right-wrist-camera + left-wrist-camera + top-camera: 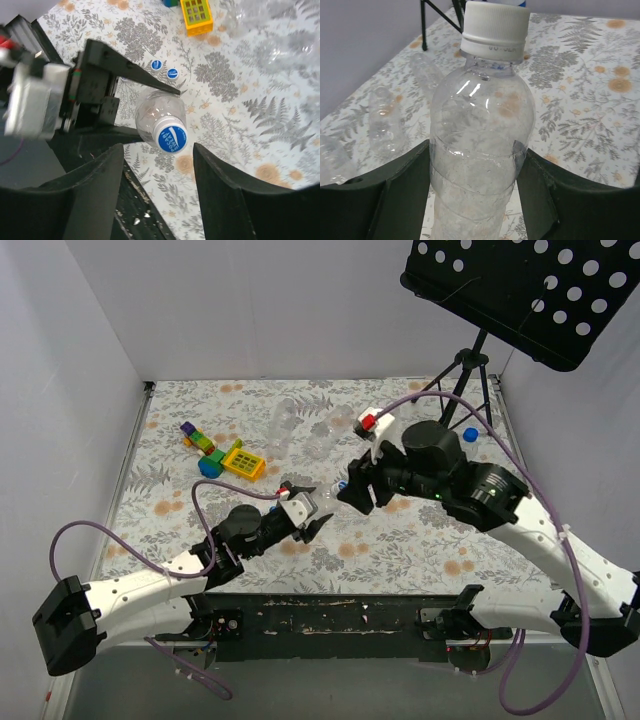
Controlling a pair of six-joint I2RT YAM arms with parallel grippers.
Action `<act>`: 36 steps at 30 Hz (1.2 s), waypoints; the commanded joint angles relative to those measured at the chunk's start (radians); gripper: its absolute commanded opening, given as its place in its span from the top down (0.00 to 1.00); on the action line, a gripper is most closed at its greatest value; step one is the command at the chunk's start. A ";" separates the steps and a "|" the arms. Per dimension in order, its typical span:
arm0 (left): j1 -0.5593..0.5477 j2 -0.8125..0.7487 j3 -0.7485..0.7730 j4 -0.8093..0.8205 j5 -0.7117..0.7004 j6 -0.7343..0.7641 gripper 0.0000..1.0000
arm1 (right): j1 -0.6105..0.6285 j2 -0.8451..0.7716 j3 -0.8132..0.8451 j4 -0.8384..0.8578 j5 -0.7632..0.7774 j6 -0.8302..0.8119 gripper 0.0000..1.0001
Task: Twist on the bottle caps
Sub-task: Screw the bottle cap onto the plastic bottle.
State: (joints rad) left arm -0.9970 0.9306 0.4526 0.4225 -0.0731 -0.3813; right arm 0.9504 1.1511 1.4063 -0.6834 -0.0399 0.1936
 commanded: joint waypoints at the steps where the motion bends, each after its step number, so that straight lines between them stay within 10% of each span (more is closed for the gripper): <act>1: 0.086 -0.007 0.049 -0.042 0.315 -0.097 1.00 | -0.001 -0.102 0.014 0.019 -0.077 -0.297 0.34; 14: 0.149 0.020 0.093 -0.080 0.673 -0.160 1.00 | -0.001 -0.131 -0.038 -0.033 -0.330 -0.623 0.32; 36: 0.163 0.007 0.092 -0.048 0.684 -0.200 1.00 | -0.001 -0.062 -0.044 -0.128 -0.387 -0.694 0.52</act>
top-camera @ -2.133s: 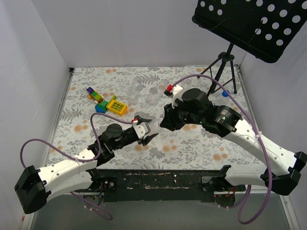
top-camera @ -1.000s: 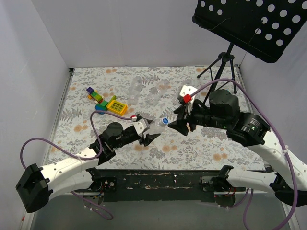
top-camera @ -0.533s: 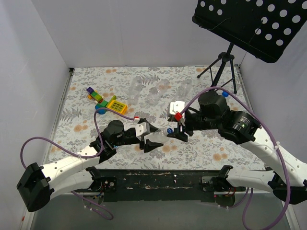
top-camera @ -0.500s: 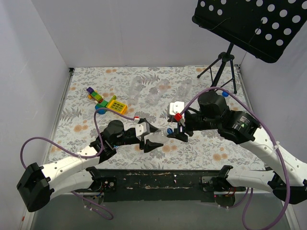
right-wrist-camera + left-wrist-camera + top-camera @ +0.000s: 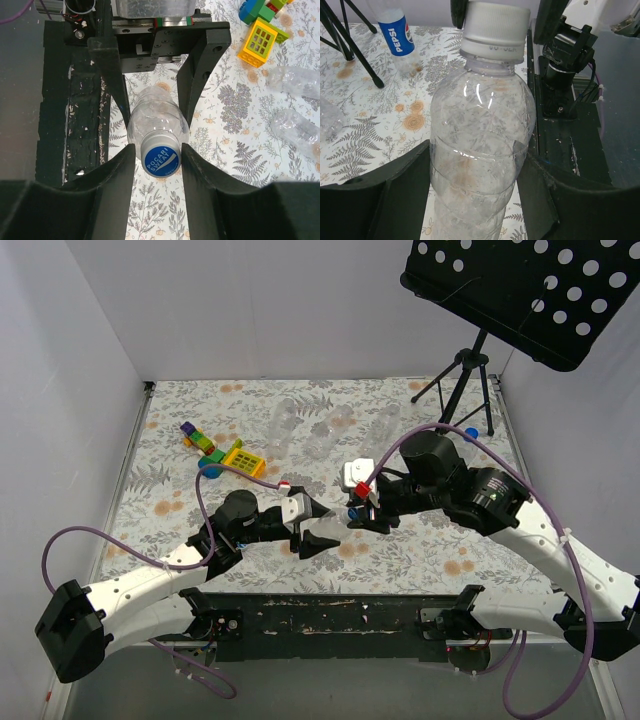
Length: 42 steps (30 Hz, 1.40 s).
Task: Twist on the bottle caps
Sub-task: Screw the bottle cap onto the plastic bottle, then place the plastic bottle at the center of the board.
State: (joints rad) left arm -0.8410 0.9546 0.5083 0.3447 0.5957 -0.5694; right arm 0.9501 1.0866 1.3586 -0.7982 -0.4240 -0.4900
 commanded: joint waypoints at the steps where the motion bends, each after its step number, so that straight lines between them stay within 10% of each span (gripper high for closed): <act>1: 0.008 -0.017 0.035 0.031 0.013 -0.015 1.00 | -0.001 0.002 0.005 -0.012 0.004 -0.009 0.55; 8: 0.008 -0.022 0.024 0.048 -0.043 0.005 1.00 | -0.001 0.004 0.002 0.008 0.071 0.057 0.99; 19: 0.003 -0.073 -0.020 0.100 -0.264 0.043 0.99 | -0.001 0.075 0.046 0.054 0.277 0.450 0.99; 28: 0.003 -0.105 -0.022 0.096 -0.396 0.026 0.04 | -0.008 0.084 0.128 -0.074 0.367 0.481 0.99; 42: 0.051 -0.120 0.033 0.031 -0.652 -0.082 0.02 | -0.329 0.154 0.177 -0.369 0.600 0.482 0.99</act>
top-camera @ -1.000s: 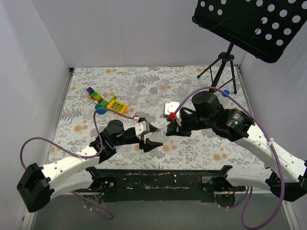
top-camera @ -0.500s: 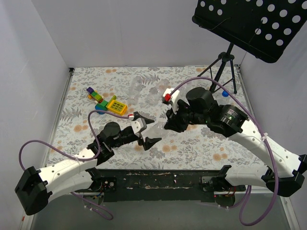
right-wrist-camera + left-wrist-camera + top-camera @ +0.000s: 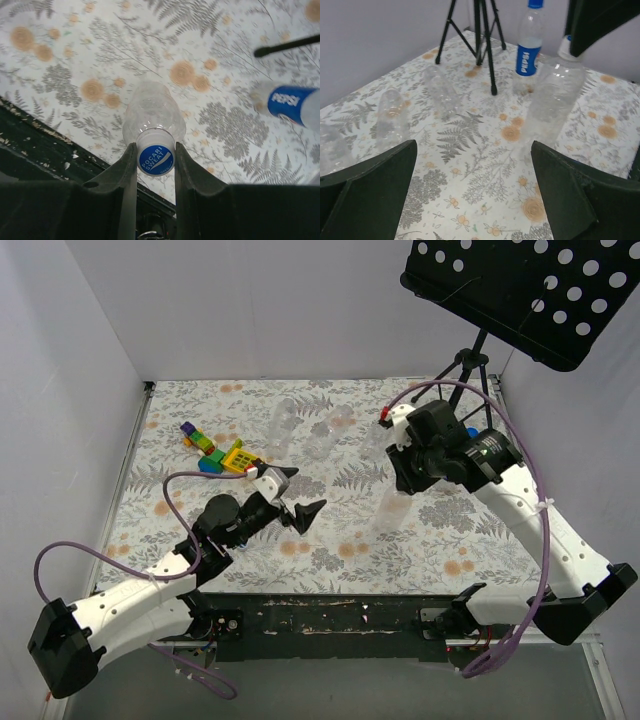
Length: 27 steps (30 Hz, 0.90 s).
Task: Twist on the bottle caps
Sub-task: Place the plastic bottle at the center of the board.
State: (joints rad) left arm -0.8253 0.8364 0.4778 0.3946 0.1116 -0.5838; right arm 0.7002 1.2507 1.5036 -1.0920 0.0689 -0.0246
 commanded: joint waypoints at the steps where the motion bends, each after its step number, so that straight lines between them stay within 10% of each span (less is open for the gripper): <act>1: 0.052 0.004 0.079 -0.043 -0.203 -0.092 0.02 | -0.111 -0.010 0.023 -0.074 0.127 0.017 0.99; 14: 0.170 0.030 0.124 -0.114 -0.339 -0.209 0.02 | -0.528 -0.056 -0.126 0.076 0.155 -0.054 0.99; 27: 0.170 0.029 0.120 -0.112 -0.334 -0.194 0.02 | -0.689 0.006 -0.128 0.176 0.078 -0.075 0.99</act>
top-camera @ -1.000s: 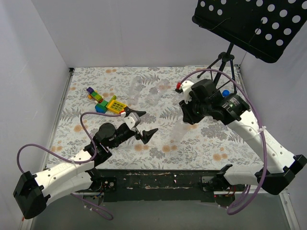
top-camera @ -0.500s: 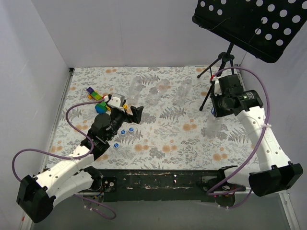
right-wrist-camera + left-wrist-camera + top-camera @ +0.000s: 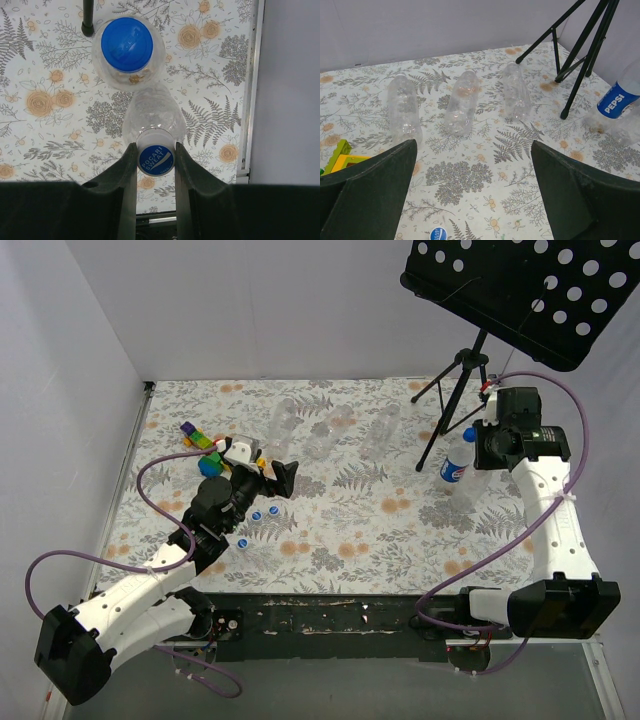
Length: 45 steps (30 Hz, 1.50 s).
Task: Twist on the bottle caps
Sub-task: Place the plastic bottle at the center of the board.
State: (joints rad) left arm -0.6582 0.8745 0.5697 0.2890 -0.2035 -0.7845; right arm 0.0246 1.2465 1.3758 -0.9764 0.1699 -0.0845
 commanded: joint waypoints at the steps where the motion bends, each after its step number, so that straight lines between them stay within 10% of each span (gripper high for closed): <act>1: 0.005 -0.005 0.030 -0.010 -0.016 0.007 0.02 | -0.015 0.010 -0.006 0.065 -0.023 -0.015 0.99; 27: 0.003 0.050 0.042 -0.013 -0.005 -0.032 0.02 | -0.046 -0.058 -0.029 0.107 -0.024 0.015 0.23; 45: 0.182 0.512 0.404 -0.371 0.004 -0.188 0.02 | -0.045 -0.783 -0.507 0.708 -0.372 0.103 0.08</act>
State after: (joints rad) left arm -0.5556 1.2667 0.8230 0.0669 -0.2020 -0.9257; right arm -0.0185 0.5064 0.9451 -0.4118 -0.1280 -0.0322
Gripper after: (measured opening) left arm 0.981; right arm 0.919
